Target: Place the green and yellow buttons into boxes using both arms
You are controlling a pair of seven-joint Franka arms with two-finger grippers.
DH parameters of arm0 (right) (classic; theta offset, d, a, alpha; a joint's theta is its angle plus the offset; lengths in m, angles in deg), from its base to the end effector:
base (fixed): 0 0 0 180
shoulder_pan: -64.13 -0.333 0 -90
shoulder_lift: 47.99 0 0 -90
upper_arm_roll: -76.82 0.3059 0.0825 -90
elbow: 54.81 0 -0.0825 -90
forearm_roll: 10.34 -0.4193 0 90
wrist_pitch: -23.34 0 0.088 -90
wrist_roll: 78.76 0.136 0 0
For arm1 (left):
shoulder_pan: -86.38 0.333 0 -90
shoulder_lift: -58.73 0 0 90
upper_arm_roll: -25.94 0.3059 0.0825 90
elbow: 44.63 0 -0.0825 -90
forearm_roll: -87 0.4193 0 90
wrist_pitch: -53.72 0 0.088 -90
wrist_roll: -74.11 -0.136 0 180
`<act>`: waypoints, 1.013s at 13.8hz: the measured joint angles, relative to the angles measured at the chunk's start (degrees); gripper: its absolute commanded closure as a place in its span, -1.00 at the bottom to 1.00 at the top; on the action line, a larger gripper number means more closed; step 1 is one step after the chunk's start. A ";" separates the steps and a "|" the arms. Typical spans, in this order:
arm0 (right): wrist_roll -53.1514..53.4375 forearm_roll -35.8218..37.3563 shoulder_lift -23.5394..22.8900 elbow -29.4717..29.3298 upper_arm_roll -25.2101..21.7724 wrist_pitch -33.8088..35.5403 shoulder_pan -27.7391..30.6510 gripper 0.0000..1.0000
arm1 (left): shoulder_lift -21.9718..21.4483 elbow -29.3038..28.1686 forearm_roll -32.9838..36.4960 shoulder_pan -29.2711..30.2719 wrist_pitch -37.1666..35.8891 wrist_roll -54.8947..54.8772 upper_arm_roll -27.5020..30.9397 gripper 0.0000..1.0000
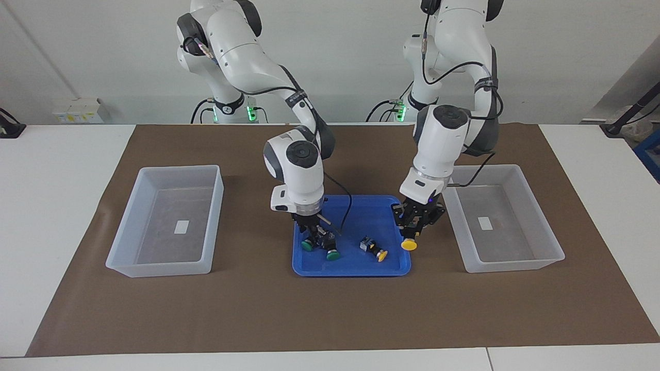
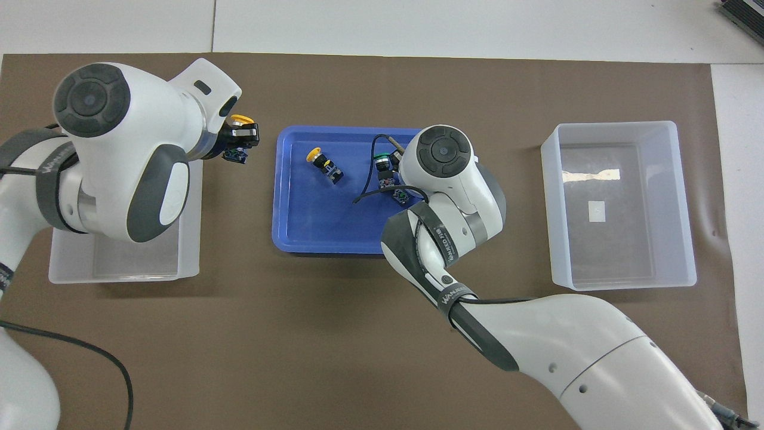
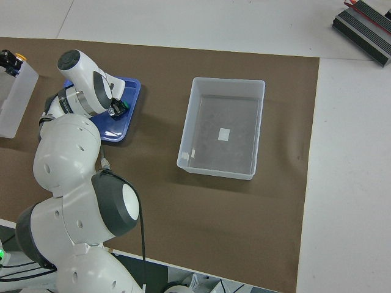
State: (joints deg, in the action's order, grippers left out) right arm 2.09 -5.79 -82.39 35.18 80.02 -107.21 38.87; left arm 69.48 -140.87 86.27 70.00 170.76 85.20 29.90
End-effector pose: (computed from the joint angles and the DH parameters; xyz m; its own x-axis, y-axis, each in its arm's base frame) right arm 0.6506 0.3435 0.2449 0.6363 -0.7698 0.0508 -0.7635 -0.6378 -0.1011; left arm 0.6570 -0.1482 0.4562 0.9850 -0.0176 0.1718 -0.0236 -0.9992 0.0330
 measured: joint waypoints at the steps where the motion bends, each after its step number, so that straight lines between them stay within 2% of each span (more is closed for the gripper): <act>1: 0.00 0.00 0.09 -0.09 0.00 0.00 -0.08 1.00 | -1.29 0.21 0.00 1.47 -1.45 -2.38 0.05 1.00; 5: 0.00 0.00 3.87 -1.06 -0.13 1.71 1.70 1.00 | -5.41 0.26 0.01 7.43 -5.03 -11.00 0.21 1.00; 8: -4.02 -0.02 10.00 -1.24 -0.11 8.99 5.35 1.00 | -5.72 -0.68 0.03 10.20 -4.67 -15.00 0.20 1.00; 10: -10.78 -1.21 13.26 -1.11 -0.12 13.51 7.99 1.00 | -5.65 -5.07 0.03 12.62 0.23 -19.05 0.23 1.00; 14: -29.10 -2.05 15.88 -0.58 -0.21 18.78 15.15 1.00 | -5.54 -14.31 0.03 14.56 9.34 -20.51 0.14 1.00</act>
State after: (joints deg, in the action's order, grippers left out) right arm -27.01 -7.85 -66.50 34.60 79.80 -88.44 54.02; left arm 63.94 -155.18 86.30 84.56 180.10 64.69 30.05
